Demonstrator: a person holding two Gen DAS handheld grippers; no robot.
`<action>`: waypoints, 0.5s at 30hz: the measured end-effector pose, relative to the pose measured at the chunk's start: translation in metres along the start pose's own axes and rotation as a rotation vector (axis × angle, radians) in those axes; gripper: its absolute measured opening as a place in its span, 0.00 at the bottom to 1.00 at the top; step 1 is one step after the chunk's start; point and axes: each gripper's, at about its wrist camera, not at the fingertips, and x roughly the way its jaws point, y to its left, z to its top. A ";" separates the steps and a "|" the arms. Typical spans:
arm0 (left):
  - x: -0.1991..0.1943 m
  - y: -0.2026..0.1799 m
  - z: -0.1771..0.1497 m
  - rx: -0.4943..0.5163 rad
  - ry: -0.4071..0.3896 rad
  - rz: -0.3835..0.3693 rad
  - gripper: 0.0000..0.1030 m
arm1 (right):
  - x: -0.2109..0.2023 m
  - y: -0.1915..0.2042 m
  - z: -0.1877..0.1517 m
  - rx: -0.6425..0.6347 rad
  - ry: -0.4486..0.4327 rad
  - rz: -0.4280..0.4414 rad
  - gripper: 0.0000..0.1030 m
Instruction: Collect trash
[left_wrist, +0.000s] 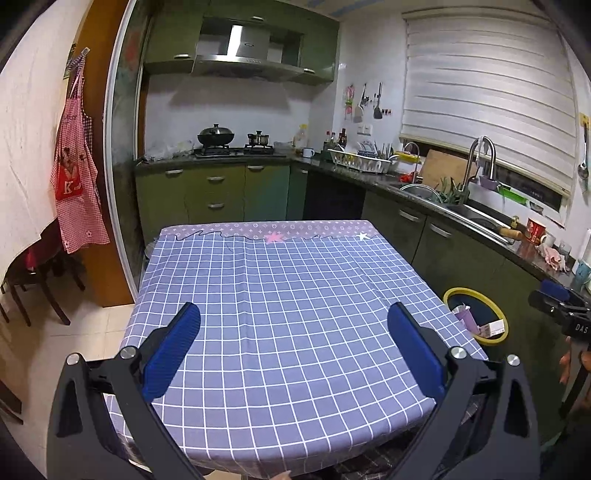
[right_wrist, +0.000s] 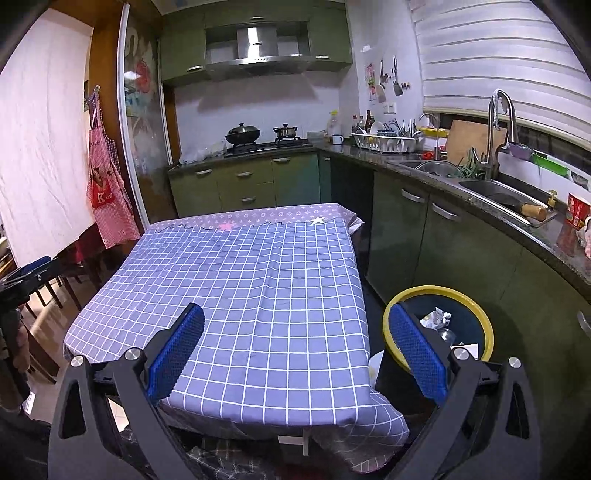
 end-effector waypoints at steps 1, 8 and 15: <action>-0.001 0.001 0.000 -0.001 0.001 -0.001 0.94 | 0.001 0.001 0.000 -0.002 0.001 0.000 0.96; -0.001 0.001 0.000 -0.003 0.002 -0.004 0.94 | 0.003 -0.002 0.000 0.001 0.002 -0.008 0.96; 0.002 0.000 0.001 -0.002 0.011 -0.015 0.94 | 0.005 -0.002 -0.002 0.002 0.007 -0.008 0.96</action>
